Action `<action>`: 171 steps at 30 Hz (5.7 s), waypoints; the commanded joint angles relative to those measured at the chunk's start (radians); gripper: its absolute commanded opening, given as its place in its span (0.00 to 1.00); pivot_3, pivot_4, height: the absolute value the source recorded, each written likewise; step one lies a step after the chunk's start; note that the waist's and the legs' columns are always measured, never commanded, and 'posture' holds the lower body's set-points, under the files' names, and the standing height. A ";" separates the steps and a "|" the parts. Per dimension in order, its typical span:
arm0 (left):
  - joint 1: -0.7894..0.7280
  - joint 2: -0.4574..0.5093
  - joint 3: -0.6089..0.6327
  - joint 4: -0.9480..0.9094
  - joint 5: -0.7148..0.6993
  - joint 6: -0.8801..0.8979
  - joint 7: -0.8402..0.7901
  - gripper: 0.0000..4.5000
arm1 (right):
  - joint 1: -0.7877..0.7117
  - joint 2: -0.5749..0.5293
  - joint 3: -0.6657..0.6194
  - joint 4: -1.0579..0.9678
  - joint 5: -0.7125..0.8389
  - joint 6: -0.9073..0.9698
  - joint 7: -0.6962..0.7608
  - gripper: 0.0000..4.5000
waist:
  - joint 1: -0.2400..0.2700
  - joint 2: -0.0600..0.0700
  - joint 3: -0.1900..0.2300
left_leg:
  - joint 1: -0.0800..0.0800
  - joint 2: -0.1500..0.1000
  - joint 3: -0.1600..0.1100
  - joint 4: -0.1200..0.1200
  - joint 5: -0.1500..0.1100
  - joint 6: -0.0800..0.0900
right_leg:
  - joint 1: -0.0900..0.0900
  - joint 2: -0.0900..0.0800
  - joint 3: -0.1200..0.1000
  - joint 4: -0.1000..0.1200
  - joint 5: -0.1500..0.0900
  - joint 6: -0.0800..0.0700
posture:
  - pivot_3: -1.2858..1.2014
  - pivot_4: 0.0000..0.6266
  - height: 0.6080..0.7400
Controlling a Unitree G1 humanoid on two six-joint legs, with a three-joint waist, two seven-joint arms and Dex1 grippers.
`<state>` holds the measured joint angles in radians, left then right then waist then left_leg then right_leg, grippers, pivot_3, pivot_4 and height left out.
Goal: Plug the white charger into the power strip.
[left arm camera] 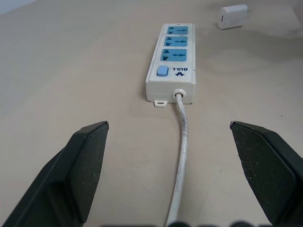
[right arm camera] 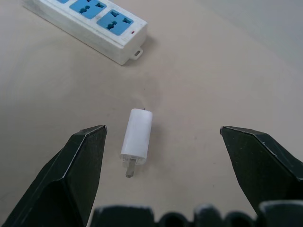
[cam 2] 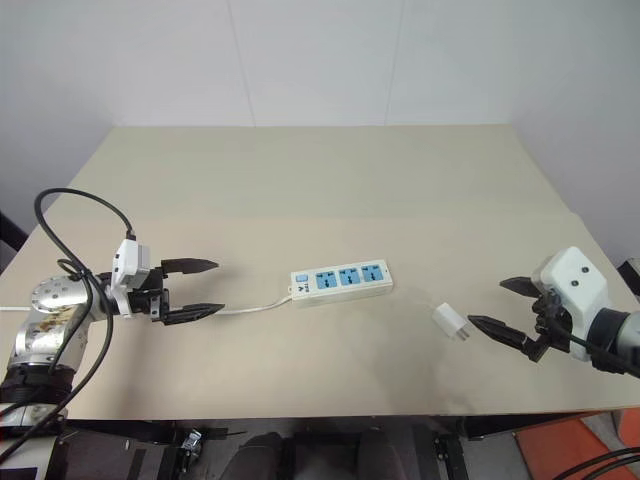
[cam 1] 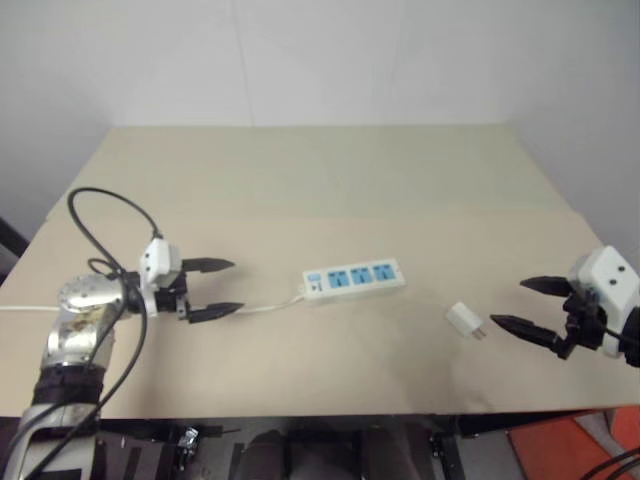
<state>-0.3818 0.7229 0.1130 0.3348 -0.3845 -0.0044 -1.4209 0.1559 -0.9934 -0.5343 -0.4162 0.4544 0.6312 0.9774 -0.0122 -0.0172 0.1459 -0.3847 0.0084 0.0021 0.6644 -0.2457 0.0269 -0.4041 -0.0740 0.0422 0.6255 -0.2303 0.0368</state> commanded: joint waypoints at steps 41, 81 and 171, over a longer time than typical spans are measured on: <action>-0.525 -0.468 -0.069 0.961 0.292 -0.517 -0.029 1.00 | 0.014 0.188 0.042 -0.321 0.070 0.172 -0.342 1.00 | 0.010 -0.005 0.002 | -0.004 -0.004 -0.002 0.000 0.000 0.000 | -0.001 -0.002 -0.001 -0.001 0.000 0.001 | 0.52 0.24 1.00; -0.431 -0.476 -0.115 0.880 0.329 -0.537 -0.153 0.72 | -1.100 -0.138 1.047 0.133 0.072 0.903 -0.238 1.00 | 0.000 -0.003 0.001 | -0.007 -0.004 -0.004 0.000 0.000 0.001 | -0.005 -0.003 -0.002 0.000 0.000 0.000 | 0.52 0.24 1.00; -0.400 -0.376 -0.198 0.751 0.311 -0.429 -0.182 0.72 | -0.808 0.744 0.621 0.925 -0.053 -0.621 0.324 0.25 | -0.012 -0.006 -0.009 | 0.000 0.006 -0.004 0.000 0.000 0.001 | -0.001 0.009 -0.001 0.004 0.001 -0.003 | 0.52 0.24 1.00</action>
<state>-0.8021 0.3274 -0.0554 1.0976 -0.1077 -0.4366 -1.5900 -0.6483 -0.2554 0.1062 0.5194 0.4002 0.0463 1.2958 -0.0243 -0.0235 0.1365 -0.3846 0.0145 -0.0019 0.6647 -0.2462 0.0278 -0.4055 -0.0646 0.0410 0.6298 -0.2295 0.0339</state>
